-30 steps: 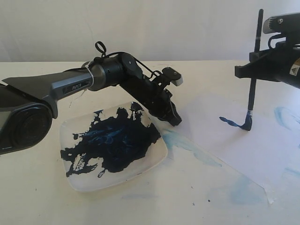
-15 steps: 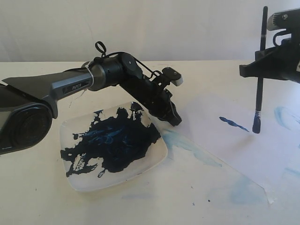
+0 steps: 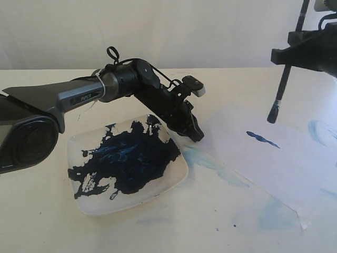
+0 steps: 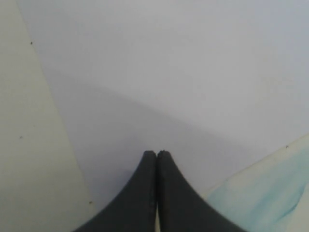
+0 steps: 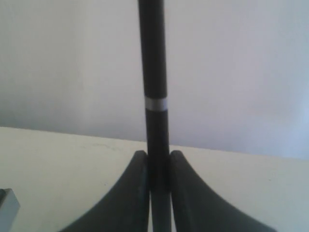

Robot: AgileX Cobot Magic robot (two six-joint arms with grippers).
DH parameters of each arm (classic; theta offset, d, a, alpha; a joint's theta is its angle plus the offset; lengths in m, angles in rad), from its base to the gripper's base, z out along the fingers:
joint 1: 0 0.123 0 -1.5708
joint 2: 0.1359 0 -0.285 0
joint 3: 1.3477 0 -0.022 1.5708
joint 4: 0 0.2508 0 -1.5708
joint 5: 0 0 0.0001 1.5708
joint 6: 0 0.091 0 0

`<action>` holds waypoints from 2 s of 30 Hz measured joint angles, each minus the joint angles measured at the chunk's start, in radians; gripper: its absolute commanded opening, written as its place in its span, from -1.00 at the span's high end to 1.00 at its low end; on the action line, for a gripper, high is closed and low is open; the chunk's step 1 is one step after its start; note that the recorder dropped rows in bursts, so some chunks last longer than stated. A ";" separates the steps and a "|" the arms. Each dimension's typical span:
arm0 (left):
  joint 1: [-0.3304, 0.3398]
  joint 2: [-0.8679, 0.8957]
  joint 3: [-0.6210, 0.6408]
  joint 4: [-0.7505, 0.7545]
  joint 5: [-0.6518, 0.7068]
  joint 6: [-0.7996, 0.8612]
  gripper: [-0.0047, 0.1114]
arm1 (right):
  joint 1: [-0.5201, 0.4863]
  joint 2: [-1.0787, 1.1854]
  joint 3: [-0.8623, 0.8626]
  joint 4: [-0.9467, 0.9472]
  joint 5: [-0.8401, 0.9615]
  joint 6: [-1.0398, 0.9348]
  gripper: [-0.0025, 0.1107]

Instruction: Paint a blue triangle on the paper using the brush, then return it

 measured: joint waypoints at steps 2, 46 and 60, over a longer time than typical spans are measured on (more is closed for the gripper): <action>0.000 0.000 0.000 0.000 0.000 0.000 0.92 | 0.000 0.010 0.000 -0.011 -0.041 0.037 0.96; 0.000 0.000 0.000 0.000 0.000 0.000 0.92 | 0.000 0.140 0.000 -0.110 -0.099 0.095 0.96; 0.000 0.000 0.000 0.000 0.002 0.000 0.92 | 0.000 0.140 0.000 -0.110 -0.055 0.051 0.96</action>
